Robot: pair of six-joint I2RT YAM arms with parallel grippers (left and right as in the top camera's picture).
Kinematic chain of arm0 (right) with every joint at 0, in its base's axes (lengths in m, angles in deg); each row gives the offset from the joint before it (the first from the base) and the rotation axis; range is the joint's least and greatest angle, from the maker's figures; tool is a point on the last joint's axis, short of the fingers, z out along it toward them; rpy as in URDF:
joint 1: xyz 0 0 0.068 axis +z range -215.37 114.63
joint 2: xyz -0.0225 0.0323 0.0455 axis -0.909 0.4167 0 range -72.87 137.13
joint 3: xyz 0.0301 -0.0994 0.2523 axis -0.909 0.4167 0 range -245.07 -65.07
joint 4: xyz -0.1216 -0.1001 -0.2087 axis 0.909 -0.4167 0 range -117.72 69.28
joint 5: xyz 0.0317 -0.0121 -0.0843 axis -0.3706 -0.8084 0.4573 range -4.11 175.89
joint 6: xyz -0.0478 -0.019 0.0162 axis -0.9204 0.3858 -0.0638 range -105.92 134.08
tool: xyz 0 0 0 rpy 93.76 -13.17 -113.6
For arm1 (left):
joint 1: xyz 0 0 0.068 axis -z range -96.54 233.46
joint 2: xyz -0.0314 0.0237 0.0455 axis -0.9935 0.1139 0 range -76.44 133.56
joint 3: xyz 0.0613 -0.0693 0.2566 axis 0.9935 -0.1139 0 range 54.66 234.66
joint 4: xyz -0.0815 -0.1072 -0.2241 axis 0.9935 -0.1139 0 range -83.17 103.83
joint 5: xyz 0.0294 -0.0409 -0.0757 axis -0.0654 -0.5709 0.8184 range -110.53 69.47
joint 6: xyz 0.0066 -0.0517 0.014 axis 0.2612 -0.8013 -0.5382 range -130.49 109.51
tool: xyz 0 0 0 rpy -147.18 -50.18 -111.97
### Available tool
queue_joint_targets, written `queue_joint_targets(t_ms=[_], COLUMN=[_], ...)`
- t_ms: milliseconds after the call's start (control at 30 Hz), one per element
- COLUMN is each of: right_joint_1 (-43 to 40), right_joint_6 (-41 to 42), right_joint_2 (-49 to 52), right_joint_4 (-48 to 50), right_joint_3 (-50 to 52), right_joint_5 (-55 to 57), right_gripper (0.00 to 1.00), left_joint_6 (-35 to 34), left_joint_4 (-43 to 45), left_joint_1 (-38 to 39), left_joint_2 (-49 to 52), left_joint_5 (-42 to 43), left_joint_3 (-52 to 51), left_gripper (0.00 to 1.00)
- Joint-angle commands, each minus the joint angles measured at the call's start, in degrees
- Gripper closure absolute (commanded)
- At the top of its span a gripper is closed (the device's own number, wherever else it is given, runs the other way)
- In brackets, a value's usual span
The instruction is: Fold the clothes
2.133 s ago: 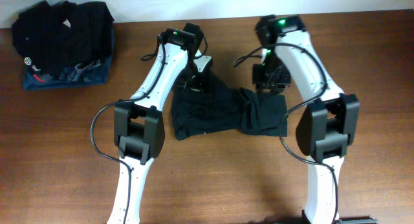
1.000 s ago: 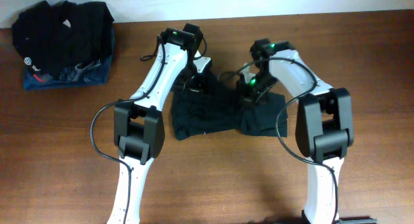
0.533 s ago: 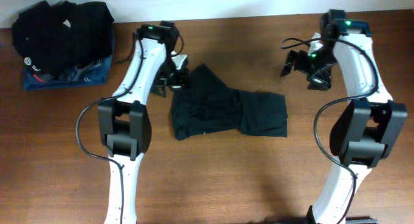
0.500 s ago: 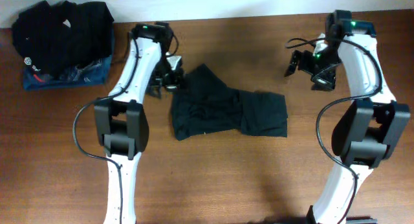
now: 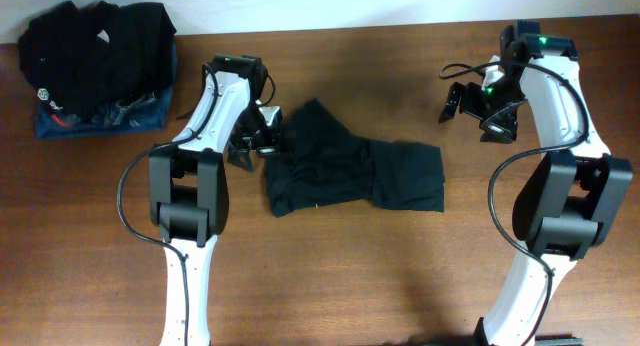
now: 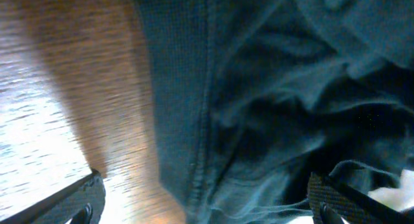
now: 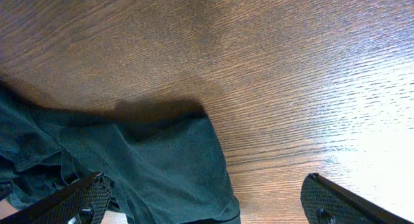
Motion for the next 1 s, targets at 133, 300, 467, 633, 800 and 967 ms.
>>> queue_joint_targets(t_ms=[133, 300, 467, 633, 800, 967], right_joint_1=[0.31, 0.31, 0.26, 0.26, 0.26, 0.26], right_joint_6=[-0.79, -2.78, -3.15, -3.15, -3.15, -3.19], right_joint_2=[-0.74, -0.74, -0.74, -0.74, -0.74, -0.74], right_joint_4=[0.02, -0.76, -1.01, -0.92, -0.92, -0.92], right_joint_3=[0.52, 0.52, 0.52, 0.52, 0.52, 0.52], right_joint_5=[0.70, 0.72, 0.68, 0.68, 0.68, 0.70], right_gripper=[0.01, 0.01, 0.01, 0.01, 0.01, 0.01], left_joint_6=[4.48, 6.51, 8.79, 8.76, 8.72, 8.48], left_joint_4=[3.93, 9.62, 14.45, 16.94, 18.08, 18.58], left_joint_1=[-0.09, -1.70, -4.76, -5.62, -2.97, -0.61], left_joint_2=[0.33, 0.35, 0.35, 0.42, 0.42, 0.42], left_joint_5=[6.95, 13.66, 19.58, 20.22, 23.80, 24.65], left_joint_3=[-3.65, -9.97, -16.87, -21.88, -21.94, -21.94], left_gripper=[0.01, 0.01, 0.01, 0.01, 0.01, 0.01])
